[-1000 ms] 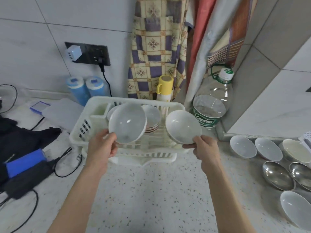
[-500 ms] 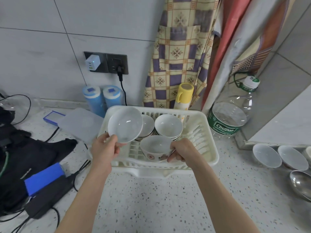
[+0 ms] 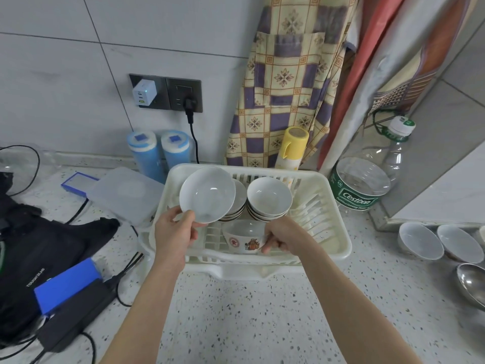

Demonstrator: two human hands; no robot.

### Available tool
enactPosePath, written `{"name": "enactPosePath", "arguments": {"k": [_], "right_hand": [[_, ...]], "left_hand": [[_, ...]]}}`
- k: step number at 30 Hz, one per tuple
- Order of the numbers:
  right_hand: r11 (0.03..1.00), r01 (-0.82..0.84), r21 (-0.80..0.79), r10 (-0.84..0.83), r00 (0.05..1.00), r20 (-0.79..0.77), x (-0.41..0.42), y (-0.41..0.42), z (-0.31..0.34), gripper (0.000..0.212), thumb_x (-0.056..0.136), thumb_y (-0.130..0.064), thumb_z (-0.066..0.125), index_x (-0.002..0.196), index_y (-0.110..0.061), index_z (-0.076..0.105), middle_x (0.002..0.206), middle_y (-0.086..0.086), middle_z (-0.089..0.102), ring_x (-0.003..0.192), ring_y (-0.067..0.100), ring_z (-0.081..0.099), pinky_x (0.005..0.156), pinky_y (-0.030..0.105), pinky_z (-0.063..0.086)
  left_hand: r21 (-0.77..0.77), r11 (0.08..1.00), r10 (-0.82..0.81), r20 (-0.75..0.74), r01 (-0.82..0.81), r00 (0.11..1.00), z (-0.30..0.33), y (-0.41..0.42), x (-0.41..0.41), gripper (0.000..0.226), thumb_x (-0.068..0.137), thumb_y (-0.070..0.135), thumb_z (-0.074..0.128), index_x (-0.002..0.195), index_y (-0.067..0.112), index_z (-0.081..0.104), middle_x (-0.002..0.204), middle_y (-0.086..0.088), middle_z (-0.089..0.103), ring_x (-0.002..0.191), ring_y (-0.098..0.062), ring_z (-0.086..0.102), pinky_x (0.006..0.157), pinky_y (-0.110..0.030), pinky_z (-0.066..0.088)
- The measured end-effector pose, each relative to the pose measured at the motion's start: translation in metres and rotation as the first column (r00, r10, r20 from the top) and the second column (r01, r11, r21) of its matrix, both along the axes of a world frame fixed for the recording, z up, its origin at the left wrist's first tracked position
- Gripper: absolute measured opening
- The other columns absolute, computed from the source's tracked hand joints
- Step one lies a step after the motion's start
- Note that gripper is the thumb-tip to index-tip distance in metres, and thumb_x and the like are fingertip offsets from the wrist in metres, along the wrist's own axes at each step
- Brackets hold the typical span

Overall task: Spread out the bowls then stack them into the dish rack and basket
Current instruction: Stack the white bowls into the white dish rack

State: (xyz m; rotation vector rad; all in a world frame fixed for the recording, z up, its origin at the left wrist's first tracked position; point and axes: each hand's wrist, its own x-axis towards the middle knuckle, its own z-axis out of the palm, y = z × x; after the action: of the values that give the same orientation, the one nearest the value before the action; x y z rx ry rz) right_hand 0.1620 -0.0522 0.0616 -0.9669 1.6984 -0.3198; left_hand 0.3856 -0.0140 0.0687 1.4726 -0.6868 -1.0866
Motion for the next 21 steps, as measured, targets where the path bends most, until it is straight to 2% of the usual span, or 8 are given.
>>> {"name": "enactPosePath", "arguments": {"k": [2, 4, 6, 8, 12, 15, 18, 21], "right_hand": [[1.000, -0.003, 0.003, 0.003, 1.000, -0.027, 0.002, 0.001, -0.001, 0.019, 0.082, 0.002, 0.039, 0.096, 0.004, 0.051, 0.046, 0.017, 0.062, 0.030, 0.013, 0.035, 0.031, 0.015, 0.018], [1.000, 0.021, -0.002, -0.021, 0.999, -0.027, 0.003, 0.001, -0.003, 0.011, 0.081, 0.004, 0.038, 0.080, 0.000, 0.047, 0.046, 0.018, 0.061, 0.027, 0.013, 0.036, 0.028, 0.014, 0.019], [1.000, -0.015, -0.003, 0.015, 0.998, -0.061, 0.004, 0.001, -0.005, 0.018, 0.082, 0.004, 0.040, 0.068, -0.006, 0.045, 0.051, 0.017, 0.063, 0.031, 0.012, 0.036, 0.028, 0.018, 0.024], [0.997, -0.078, 0.001, 0.078, 0.992, -0.103, 0.006, -0.001, -0.009, 0.028, 0.086, 0.003, 0.046, 0.061, -0.009, 0.044, 0.057, 0.013, 0.066, 0.041, 0.012, 0.036, 0.035, 0.016, 0.031], [0.997, -0.073, 0.010, 0.073, 0.989, -0.128, 0.007, -0.004, -0.018, 0.024, 0.088, 0.000, 0.045, 0.065, -0.008, 0.046, 0.083, 0.025, 0.072, 0.041, 0.013, 0.033, 0.044, 0.021, 0.029], [1.000, -0.020, 0.002, 0.020, 0.996, -0.091, 0.006, -0.004, -0.022, 0.018, 0.085, 0.000, 0.044, 0.069, -0.006, 0.048, 0.069, 0.020, 0.070, 0.035, 0.013, 0.037, 0.044, 0.024, 0.032], [1.000, -0.005, 0.009, 0.005, 0.998, -0.067, 0.006, -0.005, -0.018, 0.019, 0.087, 0.000, 0.047, 0.070, -0.007, 0.053, 0.052, 0.008, 0.066, 0.045, 0.015, 0.049, 0.045, 0.023, 0.042], [0.998, 0.049, 0.045, -0.047, 0.998, -0.046, 0.006, -0.007, -0.013, 0.016, 0.081, -0.001, 0.042, 0.085, 0.004, 0.057, 0.052, 0.018, 0.065, 0.043, 0.018, 0.038, 0.037, 0.023, 0.027]], "left_hand": [[-0.004, 1.000, -0.010, 0.004, 0.010, 1.000, -0.001, 0.001, 0.000, 0.018, 0.082, 0.003, 0.053, 0.090, 0.013, 0.066, 0.056, -0.003, 0.070, 0.036, -0.007, 0.039, 0.037, -0.016, 0.035], [-0.001, 1.000, -0.019, 0.000, 0.019, 1.000, -0.001, 0.001, 0.000, 0.020, 0.082, 0.003, 0.053, 0.091, 0.014, 0.067, 0.057, -0.003, 0.070, 0.036, -0.006, 0.039, 0.039, -0.016, 0.036], [0.014, 1.000, -0.025, -0.007, 0.026, 1.000, -0.002, 0.000, -0.001, 0.021, 0.081, 0.003, 0.053, 0.092, 0.014, 0.067, 0.060, -0.005, 0.072, 0.038, -0.006, 0.040, 0.039, -0.016, 0.037], [0.027, 0.999, -0.026, -0.006, 0.026, 1.000, -0.002, -0.001, -0.001, 0.022, 0.080, 0.003, 0.054, 0.094, 0.013, 0.068, 0.061, -0.007, 0.072, 0.039, -0.007, 0.041, 0.039, -0.018, 0.037], [0.040, 0.999, -0.030, 0.007, 0.030, 1.000, -0.004, -0.001, -0.001, 0.024, 0.081, 0.004, 0.054, 0.098, 0.013, 0.068, 0.062, -0.006, 0.073, 0.041, -0.006, 0.044, 0.040, -0.017, 0.037], [0.046, 0.998, -0.032, 0.031, 0.031, 0.999, -0.004, -0.002, -0.001, 0.023, 0.081, 0.005, 0.054, 0.098, 0.014, 0.067, 0.063, -0.006, 0.073, 0.040, -0.006, 0.044, 0.040, -0.018, 0.038], [0.052, 0.998, -0.035, 0.036, 0.033, 0.999, -0.004, -0.002, -0.002, 0.021, 0.082, 0.006, 0.055, 0.097, 0.015, 0.067, 0.063, -0.006, 0.074, 0.039, -0.006, 0.043, 0.043, -0.019, 0.040], [0.052, 0.998, -0.033, 0.035, 0.032, 0.999, -0.004, -0.002, -0.002, 0.019, 0.082, 0.006, 0.055, 0.095, 0.014, 0.066, 0.062, -0.007, 0.074, 0.038, -0.005, 0.043, 0.041, -0.018, 0.040]]}}
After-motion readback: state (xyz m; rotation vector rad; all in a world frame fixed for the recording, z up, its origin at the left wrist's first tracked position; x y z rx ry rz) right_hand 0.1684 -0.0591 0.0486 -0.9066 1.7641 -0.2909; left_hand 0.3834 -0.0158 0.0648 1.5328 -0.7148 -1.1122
